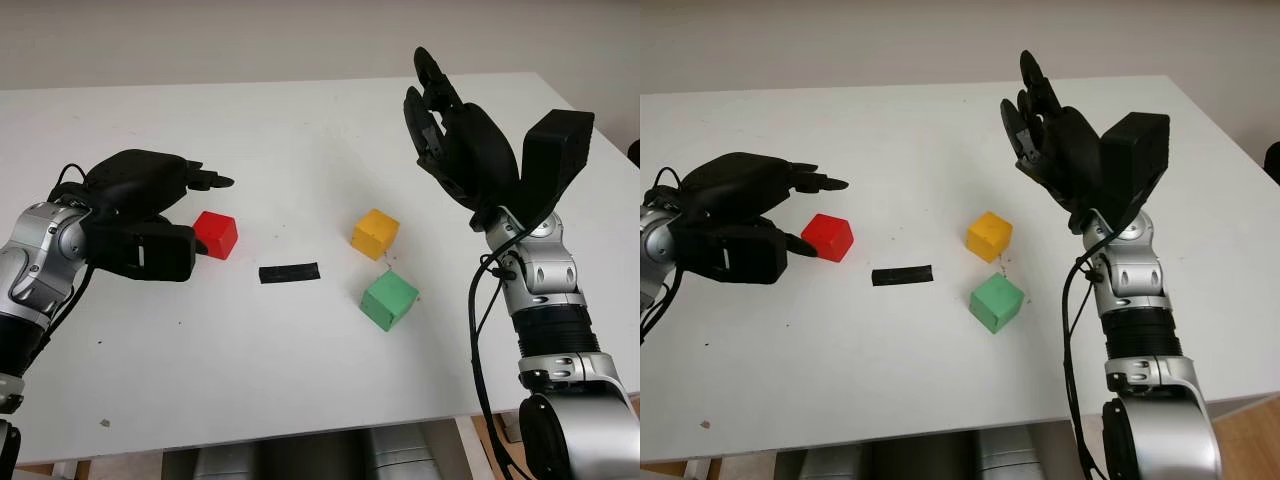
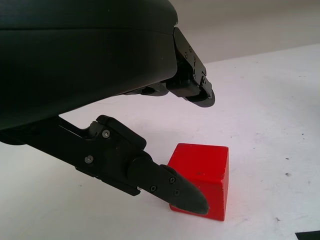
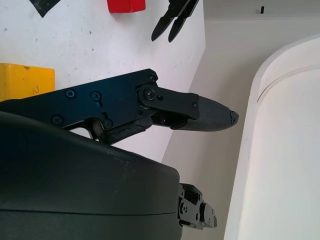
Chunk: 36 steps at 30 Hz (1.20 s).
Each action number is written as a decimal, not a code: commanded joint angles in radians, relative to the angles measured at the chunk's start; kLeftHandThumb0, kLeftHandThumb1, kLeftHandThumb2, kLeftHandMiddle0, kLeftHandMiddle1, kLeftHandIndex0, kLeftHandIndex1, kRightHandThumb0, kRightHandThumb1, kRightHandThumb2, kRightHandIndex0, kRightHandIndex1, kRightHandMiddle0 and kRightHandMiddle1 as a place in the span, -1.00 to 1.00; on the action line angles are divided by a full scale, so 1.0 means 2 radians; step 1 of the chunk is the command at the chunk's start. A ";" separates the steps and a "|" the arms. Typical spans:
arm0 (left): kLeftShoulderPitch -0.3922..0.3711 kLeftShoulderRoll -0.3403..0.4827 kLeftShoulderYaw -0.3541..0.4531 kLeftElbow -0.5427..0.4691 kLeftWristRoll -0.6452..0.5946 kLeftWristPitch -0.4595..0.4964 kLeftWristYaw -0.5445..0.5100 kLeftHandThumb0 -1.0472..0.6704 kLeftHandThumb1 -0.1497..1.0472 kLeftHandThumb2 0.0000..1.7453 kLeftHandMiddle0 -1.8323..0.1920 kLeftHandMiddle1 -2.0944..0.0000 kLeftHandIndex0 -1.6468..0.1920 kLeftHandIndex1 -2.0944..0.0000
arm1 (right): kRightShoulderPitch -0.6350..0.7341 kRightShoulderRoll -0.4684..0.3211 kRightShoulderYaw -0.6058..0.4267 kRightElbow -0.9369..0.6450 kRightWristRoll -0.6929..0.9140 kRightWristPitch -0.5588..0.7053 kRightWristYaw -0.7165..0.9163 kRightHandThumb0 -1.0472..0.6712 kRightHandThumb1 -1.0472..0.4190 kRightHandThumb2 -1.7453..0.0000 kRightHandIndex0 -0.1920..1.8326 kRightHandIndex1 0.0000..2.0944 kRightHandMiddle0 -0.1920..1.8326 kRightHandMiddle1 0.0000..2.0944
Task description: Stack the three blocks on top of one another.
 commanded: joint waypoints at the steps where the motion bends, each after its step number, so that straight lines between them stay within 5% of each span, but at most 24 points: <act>1: 0.002 -0.003 -0.007 0.006 0.005 -0.005 0.007 -0.54 0.65 -0.93 0.53 0.94 0.27 0.93 | 0.003 -0.001 0.001 -0.011 0.000 0.003 0.001 -0.49 -1.00 0.34 -1.00 -1.00 -1.00 -1.00; 36: 0.006 -0.028 -0.031 0.028 0.048 0.019 0.050 -0.49 0.71 -0.94 0.46 0.92 0.01 0.76 | 0.010 0.000 -0.005 -0.038 0.003 0.008 -0.014 -0.49 -1.00 0.40 -1.00 -1.00 -0.99 -0.96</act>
